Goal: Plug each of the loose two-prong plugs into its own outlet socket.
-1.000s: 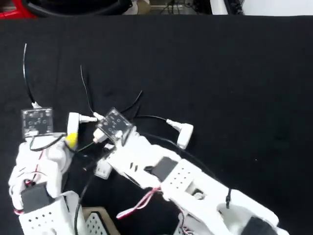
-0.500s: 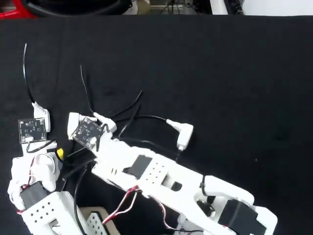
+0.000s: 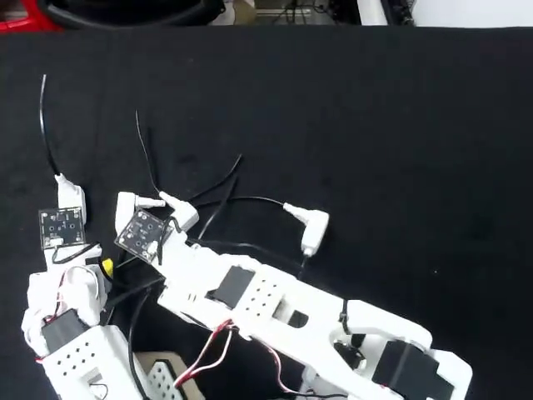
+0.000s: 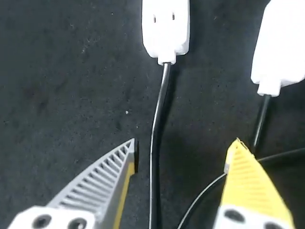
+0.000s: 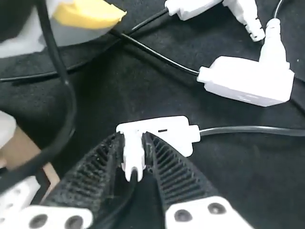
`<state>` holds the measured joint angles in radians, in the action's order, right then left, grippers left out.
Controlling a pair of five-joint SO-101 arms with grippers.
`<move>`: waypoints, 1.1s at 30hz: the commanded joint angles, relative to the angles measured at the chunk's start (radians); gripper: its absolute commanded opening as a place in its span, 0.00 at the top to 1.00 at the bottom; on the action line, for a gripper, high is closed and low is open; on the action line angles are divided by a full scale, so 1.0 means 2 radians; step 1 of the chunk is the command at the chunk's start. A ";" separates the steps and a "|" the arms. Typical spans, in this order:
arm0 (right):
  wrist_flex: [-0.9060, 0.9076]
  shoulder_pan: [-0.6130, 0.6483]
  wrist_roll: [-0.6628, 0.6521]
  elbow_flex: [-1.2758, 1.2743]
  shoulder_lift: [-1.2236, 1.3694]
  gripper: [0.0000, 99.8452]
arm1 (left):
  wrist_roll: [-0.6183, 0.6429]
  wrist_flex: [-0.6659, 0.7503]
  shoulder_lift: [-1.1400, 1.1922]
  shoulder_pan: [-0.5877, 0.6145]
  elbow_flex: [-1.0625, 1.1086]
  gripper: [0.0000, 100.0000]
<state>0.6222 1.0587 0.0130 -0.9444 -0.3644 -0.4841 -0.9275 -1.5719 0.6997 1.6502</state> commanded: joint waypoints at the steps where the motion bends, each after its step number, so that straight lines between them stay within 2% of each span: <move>1: 0.014 0.003 -0.002 0.009 0.003 0.99 | -0.005 0.005 -0.005 0.003 -0.003 0.70; 7: 0.005 0.004 -0.002 0.002 0.015 0.99 | -0.005 0.005 -0.005 0.002 -0.001 0.70; 13: -0.039 0.007 -0.005 0.008 0.095 0.99 | -0.005 0.007 -0.005 -0.011 0.008 0.70; 17: -0.035 0.007 -0.005 0.017 0.111 0.99 | -0.005 0.007 -0.005 -0.011 0.008 0.70; 25: 0.031 0.003 -0.028 0.048 0.109 0.98 | -0.005 0.008 -0.005 -0.012 0.008 0.70; 27: 0.039 0.003 -0.028 0.052 0.102 0.90 | -0.004 0.008 -0.005 -0.022 0.008 0.70; 31: 0.095 0.003 -0.030 0.069 0.053 0.65 | -0.004 0.004 -0.005 -0.063 0.009 0.70; 33: 0.141 0.002 -0.031 0.082 0.013 0.61 | -0.004 0.004 -0.005 -0.077 0.014 0.70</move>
<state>0.7986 1.0679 -0.0437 -0.8339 -0.2401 -0.4887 -0.9275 -1.5750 0.5953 1.6717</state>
